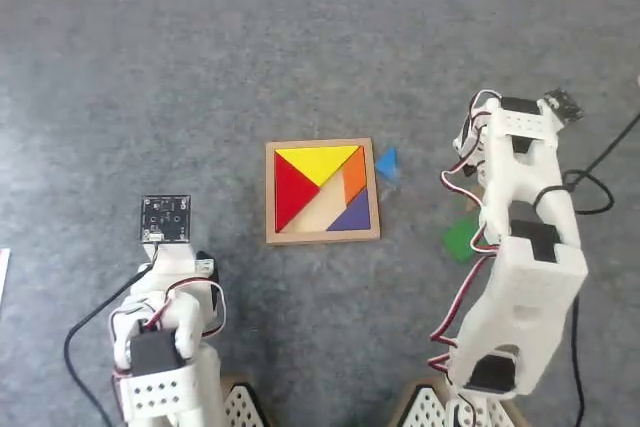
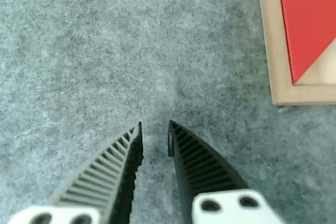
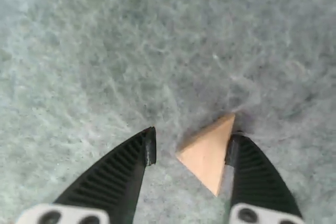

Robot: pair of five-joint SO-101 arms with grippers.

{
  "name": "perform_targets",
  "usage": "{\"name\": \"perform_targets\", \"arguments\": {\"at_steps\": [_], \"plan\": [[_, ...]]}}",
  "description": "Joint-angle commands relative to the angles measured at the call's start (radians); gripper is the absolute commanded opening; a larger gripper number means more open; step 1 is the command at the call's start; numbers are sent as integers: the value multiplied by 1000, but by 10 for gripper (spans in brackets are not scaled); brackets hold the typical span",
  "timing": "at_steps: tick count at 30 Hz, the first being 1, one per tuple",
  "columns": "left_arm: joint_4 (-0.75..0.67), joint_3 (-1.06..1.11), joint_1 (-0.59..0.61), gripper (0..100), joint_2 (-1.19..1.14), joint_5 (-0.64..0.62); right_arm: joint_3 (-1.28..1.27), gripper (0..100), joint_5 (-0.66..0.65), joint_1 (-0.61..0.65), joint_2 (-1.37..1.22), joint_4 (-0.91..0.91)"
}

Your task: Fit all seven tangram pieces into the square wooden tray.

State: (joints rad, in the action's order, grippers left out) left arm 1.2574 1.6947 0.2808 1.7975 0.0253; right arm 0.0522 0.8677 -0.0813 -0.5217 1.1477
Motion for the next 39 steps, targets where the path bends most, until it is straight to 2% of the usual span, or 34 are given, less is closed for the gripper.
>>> {"name": "perform_targets", "arguments": {"at_steps": [1, 10, 16, 23, 26, 32, 39], "plan": [[3, -12, -3, 81, 18, 0, -3, 223, 9, -5, -18, 35], [3, -12, -3, 81, 18, 0, -9, 221, 11, -5, -62, 28], [3, -12, -3, 81, 18, 0, 12, 113, 9, -16, -82, 33], [3, -12, -3, 81, 18, 0, 12, 126, 5, -12, -82, 36], [3, -12, -3, 81, 18, 0, 21, 126, 3, -4, -68, 90], [3, -12, -3, 81, 18, 0, 98, 129, -25, 56, -16, 242], [3, -12, -3, 81, 18, 0, 110, 129, -31, 120, 15, 248]]}}
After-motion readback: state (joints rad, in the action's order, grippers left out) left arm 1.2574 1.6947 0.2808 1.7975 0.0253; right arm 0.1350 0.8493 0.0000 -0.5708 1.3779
